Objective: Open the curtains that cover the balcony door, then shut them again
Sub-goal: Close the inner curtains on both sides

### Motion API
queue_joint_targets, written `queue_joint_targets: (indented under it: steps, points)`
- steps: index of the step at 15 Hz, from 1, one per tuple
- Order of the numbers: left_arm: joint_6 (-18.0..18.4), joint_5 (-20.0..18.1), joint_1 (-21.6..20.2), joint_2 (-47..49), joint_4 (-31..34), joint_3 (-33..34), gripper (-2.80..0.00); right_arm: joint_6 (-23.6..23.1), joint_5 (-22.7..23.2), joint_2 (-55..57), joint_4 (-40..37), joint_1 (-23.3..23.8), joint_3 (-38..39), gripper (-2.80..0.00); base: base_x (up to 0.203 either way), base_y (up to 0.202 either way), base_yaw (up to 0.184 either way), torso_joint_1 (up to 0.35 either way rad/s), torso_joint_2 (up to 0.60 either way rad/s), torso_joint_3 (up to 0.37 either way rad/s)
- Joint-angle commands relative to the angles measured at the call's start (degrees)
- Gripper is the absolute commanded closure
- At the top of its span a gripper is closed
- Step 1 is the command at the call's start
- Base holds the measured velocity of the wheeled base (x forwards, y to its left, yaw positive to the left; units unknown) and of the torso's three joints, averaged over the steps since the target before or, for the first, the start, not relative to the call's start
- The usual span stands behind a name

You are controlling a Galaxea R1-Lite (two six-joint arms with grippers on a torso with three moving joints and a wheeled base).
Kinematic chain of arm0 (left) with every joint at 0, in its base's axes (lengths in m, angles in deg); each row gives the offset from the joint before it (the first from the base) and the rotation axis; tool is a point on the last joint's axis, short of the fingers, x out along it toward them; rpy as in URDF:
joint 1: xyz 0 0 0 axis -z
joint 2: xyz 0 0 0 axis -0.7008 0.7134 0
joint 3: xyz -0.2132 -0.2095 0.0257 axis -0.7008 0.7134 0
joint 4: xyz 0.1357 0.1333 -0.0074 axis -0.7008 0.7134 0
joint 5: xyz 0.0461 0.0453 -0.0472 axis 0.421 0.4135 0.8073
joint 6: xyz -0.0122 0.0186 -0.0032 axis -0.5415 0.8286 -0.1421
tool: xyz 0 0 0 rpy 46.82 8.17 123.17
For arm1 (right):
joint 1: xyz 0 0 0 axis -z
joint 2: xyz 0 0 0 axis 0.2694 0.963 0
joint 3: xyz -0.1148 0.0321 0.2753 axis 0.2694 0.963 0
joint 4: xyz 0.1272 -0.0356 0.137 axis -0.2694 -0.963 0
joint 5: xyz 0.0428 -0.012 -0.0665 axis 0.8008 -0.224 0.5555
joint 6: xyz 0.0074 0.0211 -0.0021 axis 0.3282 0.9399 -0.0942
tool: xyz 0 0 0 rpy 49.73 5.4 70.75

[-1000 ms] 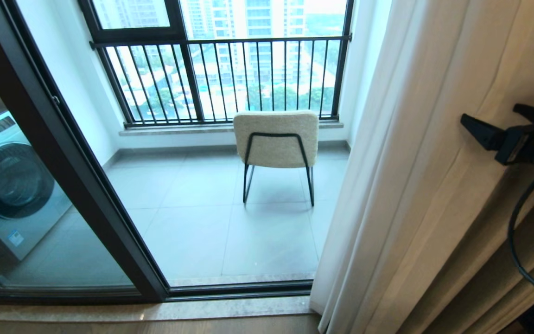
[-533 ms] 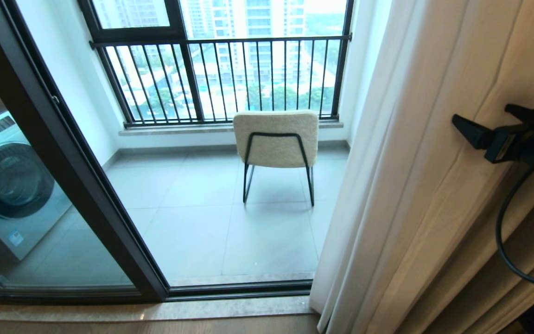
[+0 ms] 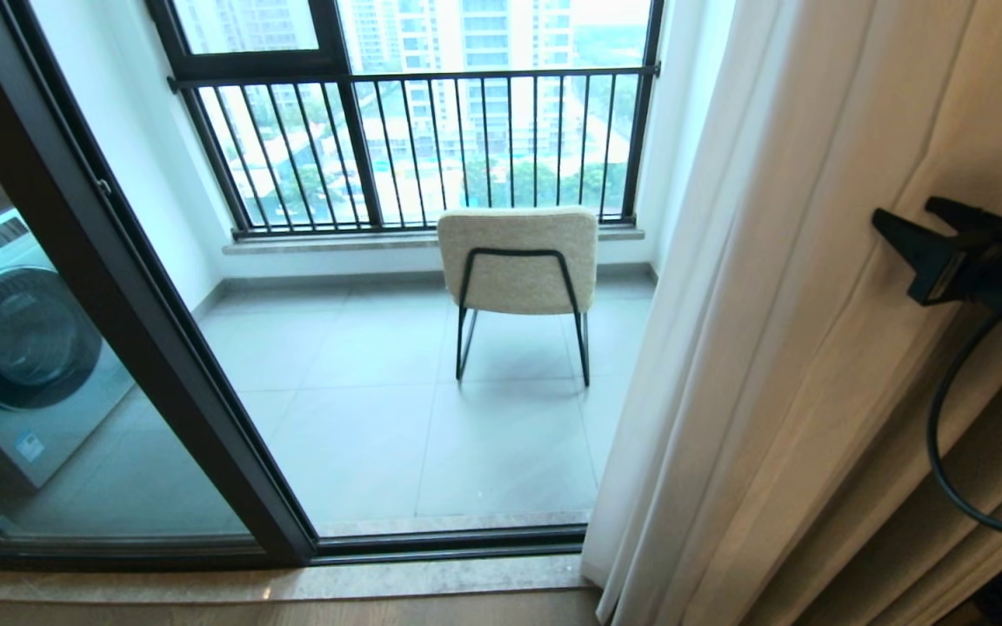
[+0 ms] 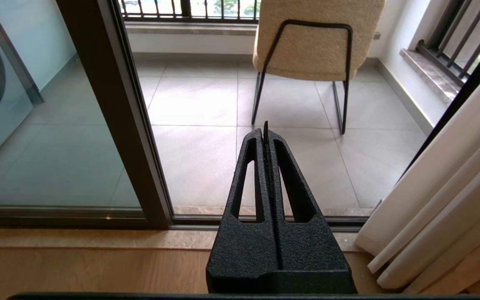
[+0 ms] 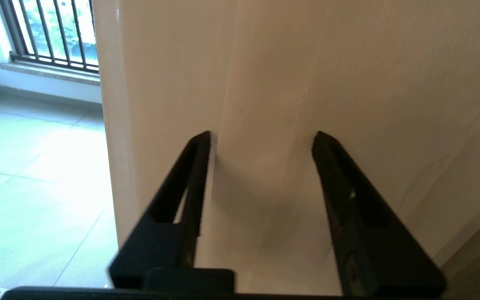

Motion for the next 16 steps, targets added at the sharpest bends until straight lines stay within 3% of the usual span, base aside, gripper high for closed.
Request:
queue_joint_targets:
  steps: [1,7,16]
  points:
    - [0.0,0.0,0.0,0.0,0.0,0.0,0.00,-0.1,0.1,-0.8,0.4,0.0,0.5,0.00,0.000,0.000,0.000,0.000,0.00,0.000]
    - [0.0,0.0,0.0,0.0,0.0,0.0,0.00,0.1,0.1,-2.9,2.7,0.0,4.1,0.00,0.000,0.000,0.000,0.000,0.00,0.000]
    - [0.0,0.0,0.1,0.0,0.0,0.0,0.00,0.5,0.5,-10.8,-0.5,-0.1,6.4,0.00,0.000,0.000,0.000,0.000,0.00,0.000]
